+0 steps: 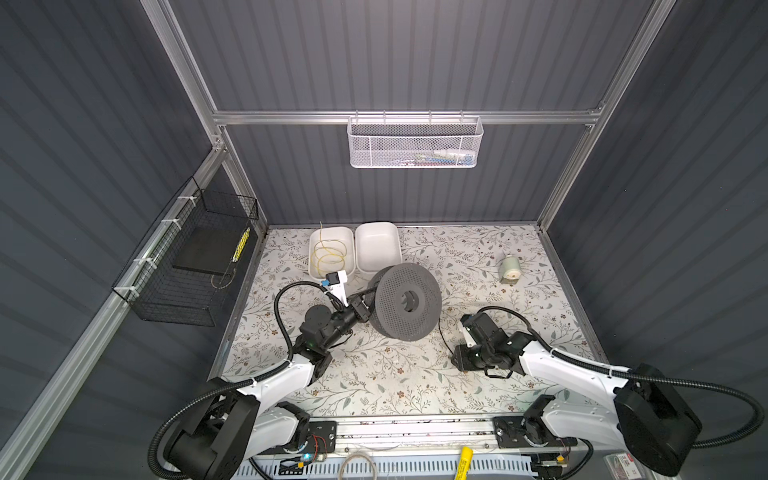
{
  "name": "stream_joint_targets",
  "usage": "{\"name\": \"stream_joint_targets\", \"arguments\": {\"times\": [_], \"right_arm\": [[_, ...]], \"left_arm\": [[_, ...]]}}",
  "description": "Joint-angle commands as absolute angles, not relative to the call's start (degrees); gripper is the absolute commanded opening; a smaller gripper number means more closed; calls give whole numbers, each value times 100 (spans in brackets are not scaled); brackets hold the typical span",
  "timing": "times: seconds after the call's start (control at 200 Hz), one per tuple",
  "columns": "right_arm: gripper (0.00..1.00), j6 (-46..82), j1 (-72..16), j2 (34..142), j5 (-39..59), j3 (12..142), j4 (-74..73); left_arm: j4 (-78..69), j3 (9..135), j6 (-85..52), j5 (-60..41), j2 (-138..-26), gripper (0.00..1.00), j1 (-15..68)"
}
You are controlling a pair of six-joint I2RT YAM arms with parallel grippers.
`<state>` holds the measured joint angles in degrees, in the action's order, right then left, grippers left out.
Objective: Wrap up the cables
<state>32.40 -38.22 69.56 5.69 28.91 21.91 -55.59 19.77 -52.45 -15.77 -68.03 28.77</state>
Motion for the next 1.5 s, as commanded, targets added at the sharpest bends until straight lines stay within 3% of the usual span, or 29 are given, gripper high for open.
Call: {"name": "stream_joint_targets", "arguments": {"times": [0.0, 0.19, 0.275, 0.535, 0.64, 0.745, 0.925, 1.261, 1.496], "right_arm": [[41, 3391, -4013, 7042, 45, 3142, 2776], [32, 3551, -4233, 7042, -31, 3162, 2873], [18, 3572, -4248, 7135, 69, 3115, 2840], [9, 3540, -4317, 7033, -35, 3106, 2906], [0, 3564, -4346, 6970, -46, 3104, 2913], [0, 3580, -4488, 6604, -197, 3181, 3124], [0, 3600, -5011, 6032, -91, 3788, 3469], [0, 3022, -6291, 6793, 276, 5992, 3608], [0, 2011, -6246, 7131, -405, 7805, 3997]], "left_arm": [[-6017, 2263, -5172, -1504, -6704, 0, 2874], [-5886, 2259, -5071, -1455, -6596, 0, 2856], [-5939, 2266, -5087, -1469, -6642, 0, 2848], [-6064, 2313, -5100, -1486, -6734, 0, 2830], [-6039, 2326, -5085, -1442, -6739, 0, 2822], [-5762, 2414, -4984, -1228, -6676, 0, 2821], [-4045, 3305, -4268, -219, -6648, 0, 2830], [-1778, 5012, -2599, 1429, -7246, 0, 3159], [-742, 5347, -1282, 2306, -7428, 0, 3835]]}}
